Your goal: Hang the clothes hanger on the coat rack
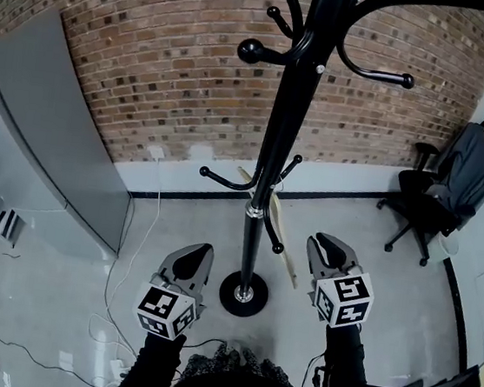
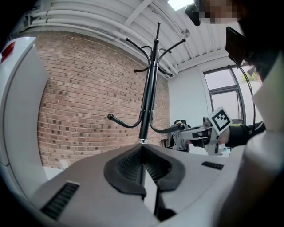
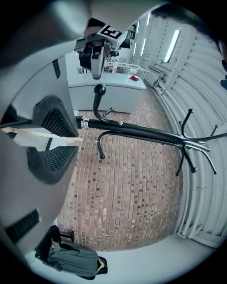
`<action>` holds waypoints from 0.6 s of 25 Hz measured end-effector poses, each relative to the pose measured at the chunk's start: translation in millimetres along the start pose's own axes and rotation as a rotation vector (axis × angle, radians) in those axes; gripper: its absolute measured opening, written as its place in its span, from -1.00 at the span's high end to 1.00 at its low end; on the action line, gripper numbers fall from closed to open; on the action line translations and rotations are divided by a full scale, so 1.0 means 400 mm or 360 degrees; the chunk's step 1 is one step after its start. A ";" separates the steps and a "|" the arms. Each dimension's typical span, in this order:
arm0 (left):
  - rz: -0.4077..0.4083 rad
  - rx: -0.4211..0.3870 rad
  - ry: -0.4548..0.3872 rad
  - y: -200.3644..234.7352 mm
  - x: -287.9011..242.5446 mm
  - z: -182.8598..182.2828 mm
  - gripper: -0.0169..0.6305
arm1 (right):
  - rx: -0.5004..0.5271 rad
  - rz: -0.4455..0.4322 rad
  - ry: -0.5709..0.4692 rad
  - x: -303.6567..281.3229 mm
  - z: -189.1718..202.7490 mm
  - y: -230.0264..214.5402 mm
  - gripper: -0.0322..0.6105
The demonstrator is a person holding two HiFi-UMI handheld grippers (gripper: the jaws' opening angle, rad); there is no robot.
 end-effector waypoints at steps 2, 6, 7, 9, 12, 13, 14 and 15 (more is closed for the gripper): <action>0.0019 -0.0007 -0.0001 -0.029 0.004 -0.006 0.92 | -0.0003 0.0007 -0.0061 0.049 -0.022 0.001 0.69; 0.0037 -0.0016 -0.0021 -0.089 0.020 -0.019 0.92 | -0.0034 0.0036 -0.0139 0.129 -0.050 -0.008 0.69; 0.0039 -0.0018 -0.0028 -0.106 0.026 -0.019 0.92 | -0.0031 0.0041 -0.0145 0.149 -0.048 -0.008 0.69; 0.0044 -0.0024 -0.0040 -0.139 0.041 -0.018 0.92 | -0.0011 0.0066 -0.0138 0.187 -0.035 -0.007 0.75; 0.0053 -0.0030 -0.0042 -0.184 0.065 -0.015 0.92 | -0.0026 0.0106 -0.0124 0.238 -0.014 -0.012 0.86; 0.0053 -0.0031 -0.0039 -0.198 0.074 -0.013 0.92 | -0.0052 0.0109 -0.0133 0.254 -0.009 -0.014 0.87; 0.0053 -0.0032 -0.0036 -0.212 0.082 -0.010 0.92 | -0.0080 0.0110 -0.0144 0.270 -0.005 -0.016 0.87; 0.0052 -0.0034 -0.0034 -0.226 0.089 -0.008 0.92 | -0.0104 0.0111 -0.0154 0.286 0.000 -0.018 0.87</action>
Point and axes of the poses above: the fingertips, and each gripper's own axes: x backward along the fingers, y to its left, z out of its underside, the point moved 2 cm from there along x, backward along the fingers, and after that the axes turned 1 degree about y, right-handed, at the moved point
